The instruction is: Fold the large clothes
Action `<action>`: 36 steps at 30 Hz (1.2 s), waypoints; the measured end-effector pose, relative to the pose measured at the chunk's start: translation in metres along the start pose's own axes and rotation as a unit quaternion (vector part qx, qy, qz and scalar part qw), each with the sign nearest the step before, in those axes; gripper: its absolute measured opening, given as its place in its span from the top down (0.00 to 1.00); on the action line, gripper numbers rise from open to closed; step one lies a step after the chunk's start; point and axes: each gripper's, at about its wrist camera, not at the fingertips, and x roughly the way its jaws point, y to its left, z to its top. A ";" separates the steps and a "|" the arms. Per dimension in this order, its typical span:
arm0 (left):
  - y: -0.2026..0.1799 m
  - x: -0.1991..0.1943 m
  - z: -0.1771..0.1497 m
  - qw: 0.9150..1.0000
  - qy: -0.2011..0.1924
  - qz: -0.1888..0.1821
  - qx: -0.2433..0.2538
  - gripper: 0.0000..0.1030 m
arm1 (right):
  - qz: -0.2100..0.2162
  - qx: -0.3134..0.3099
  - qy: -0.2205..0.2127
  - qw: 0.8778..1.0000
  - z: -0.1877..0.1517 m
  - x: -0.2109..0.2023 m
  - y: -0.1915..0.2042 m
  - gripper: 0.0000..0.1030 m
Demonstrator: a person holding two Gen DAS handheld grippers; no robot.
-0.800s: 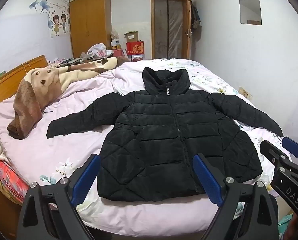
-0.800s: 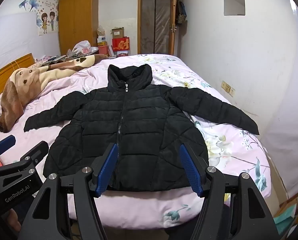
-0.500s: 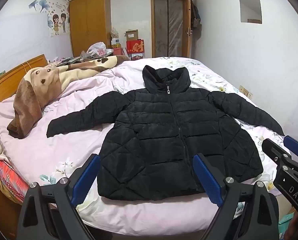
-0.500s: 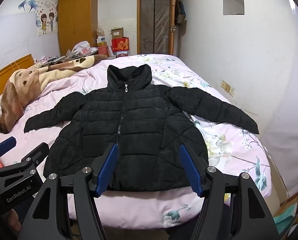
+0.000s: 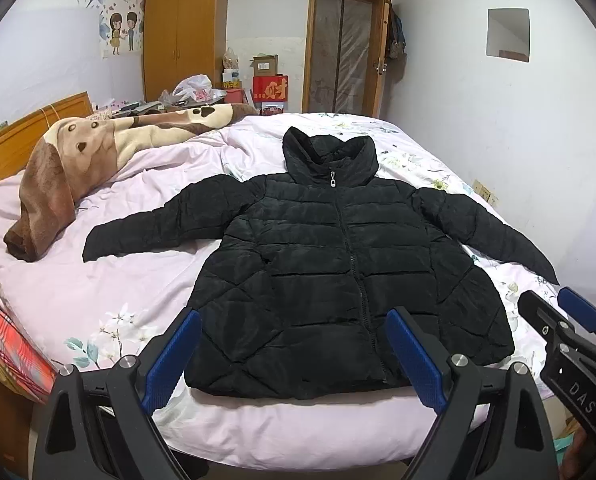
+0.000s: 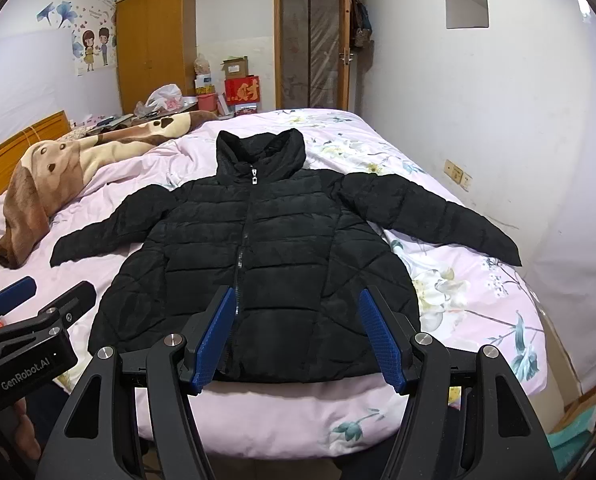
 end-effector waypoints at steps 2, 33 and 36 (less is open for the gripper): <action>0.000 0.001 0.000 1.000 0.002 0.003 0.000 0.09 | 0.000 0.000 -0.001 1.000 -0.002 -0.003 -0.001 0.37; -0.005 -0.001 0.001 1.000 0.000 0.013 0.007 0.09 | 0.000 0.003 -0.001 1.000 -0.003 -0.002 -0.002 0.37; -0.004 -0.001 0.001 1.000 0.001 0.013 0.006 0.09 | 0.000 0.004 0.001 1.000 -0.003 0.000 -0.004 0.37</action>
